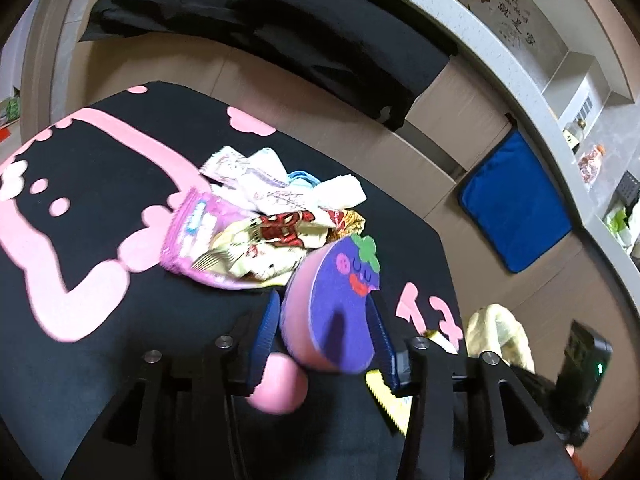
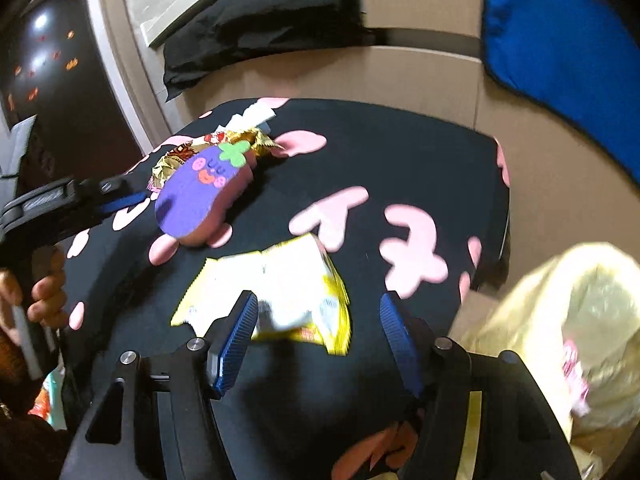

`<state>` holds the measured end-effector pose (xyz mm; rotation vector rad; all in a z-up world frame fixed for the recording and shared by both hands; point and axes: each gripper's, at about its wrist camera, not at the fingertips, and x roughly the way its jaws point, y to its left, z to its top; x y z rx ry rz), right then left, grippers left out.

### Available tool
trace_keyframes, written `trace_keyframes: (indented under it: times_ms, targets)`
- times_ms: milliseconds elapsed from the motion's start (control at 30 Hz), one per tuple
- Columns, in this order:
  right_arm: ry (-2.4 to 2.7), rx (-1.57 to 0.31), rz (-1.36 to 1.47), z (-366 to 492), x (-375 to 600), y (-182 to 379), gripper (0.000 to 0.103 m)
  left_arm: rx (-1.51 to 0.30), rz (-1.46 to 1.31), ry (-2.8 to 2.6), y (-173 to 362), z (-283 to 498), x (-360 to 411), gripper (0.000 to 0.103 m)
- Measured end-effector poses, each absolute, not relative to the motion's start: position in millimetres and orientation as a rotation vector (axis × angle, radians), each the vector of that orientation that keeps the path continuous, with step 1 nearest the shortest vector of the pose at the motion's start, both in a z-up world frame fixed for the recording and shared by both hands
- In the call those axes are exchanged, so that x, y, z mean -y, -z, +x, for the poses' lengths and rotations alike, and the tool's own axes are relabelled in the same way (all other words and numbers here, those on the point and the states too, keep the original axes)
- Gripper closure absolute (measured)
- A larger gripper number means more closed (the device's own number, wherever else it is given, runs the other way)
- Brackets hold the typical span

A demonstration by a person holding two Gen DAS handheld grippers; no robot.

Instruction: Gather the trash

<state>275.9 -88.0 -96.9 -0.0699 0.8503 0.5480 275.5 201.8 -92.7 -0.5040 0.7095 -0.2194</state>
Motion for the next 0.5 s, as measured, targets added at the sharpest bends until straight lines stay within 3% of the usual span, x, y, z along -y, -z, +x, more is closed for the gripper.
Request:
trace_keyframes:
  times_ms: [300,400,500]
  targets:
    - [-0.570,-0.839,-0.054,259,95,112,0.041,-0.842,-0.552,0.173,116,302,-190,0.051]
    - [-0.571,-0.830,-0.071,255,93,113,0.040,-0.866,-0.588,0.191,116,302,-186,0.058]
    - [-0.590,-0.837,-0.054,255,94,113,0.033,-0.834,-0.540,0.196,109,290,-179,0.064]
